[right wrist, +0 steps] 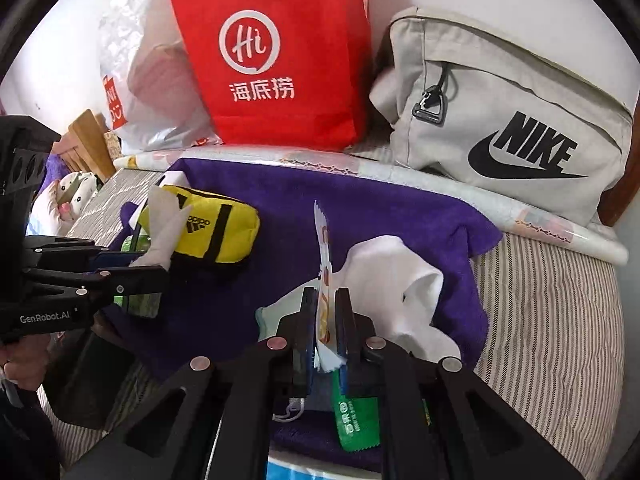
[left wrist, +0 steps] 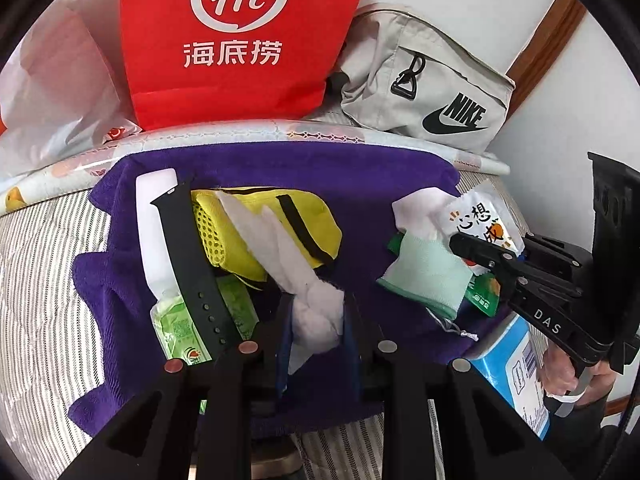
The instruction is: Organize soft objects
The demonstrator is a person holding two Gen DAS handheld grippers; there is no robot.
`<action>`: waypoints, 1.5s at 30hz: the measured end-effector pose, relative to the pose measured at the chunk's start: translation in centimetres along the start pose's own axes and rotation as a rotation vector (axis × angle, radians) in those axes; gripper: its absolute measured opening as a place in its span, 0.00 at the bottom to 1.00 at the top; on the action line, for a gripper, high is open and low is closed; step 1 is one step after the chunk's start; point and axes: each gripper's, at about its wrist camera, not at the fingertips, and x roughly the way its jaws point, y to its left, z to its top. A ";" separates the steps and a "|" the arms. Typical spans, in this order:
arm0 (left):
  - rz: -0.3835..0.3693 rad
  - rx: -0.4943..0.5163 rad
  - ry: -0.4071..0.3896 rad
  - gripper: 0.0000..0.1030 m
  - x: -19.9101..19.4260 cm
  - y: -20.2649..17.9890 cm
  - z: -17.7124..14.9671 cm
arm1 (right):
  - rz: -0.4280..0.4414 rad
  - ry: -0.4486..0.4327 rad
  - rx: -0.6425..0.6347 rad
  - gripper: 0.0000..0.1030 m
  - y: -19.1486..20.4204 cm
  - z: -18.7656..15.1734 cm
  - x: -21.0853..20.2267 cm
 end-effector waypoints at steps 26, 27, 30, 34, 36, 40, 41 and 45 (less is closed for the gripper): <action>0.019 -0.031 -0.012 0.59 -2.3 0.3 -0.7 | 0.006 -0.053 0.013 0.56 0.7 0.4 -2.8; 0.018 -0.037 -0.014 0.59 -2.5 0.3 -0.9 | 0.002 -0.059 0.015 0.56 0.7 0.3 -3.1; 0.020 -0.048 -0.022 0.59 -3.4 0.4 -1.3 | -0.006 -0.073 0.020 0.56 0.9 0.2 -4.3; 0.024 -0.054 -0.042 0.60 -5.2 0.2 -2.2 | -0.003 -0.091 0.039 0.56 1.1 -0.5 -6.3; 0.027 -0.054 -0.056 0.60 -6.3 -0.1 -2.8 | -0.008 -0.100 0.046 0.56 1.3 -0.9 -7.3; 0.044 -0.043 -0.090 0.60 -8.6 -1.1 -4.1 | -0.021 -0.126 0.069 0.64 2.0 -2.2 -9.9; 0.052 -0.039 -0.100 0.60 -9.2 -1.3 -4.5 | -0.037 -0.133 0.076 0.67 2.1 -2.5 -10.5; 0.080 -0.015 -0.141 0.71 -11.7 -2.5 -6.6 | -0.098 -0.169 0.088 0.77 3.1 -4.2 -13.2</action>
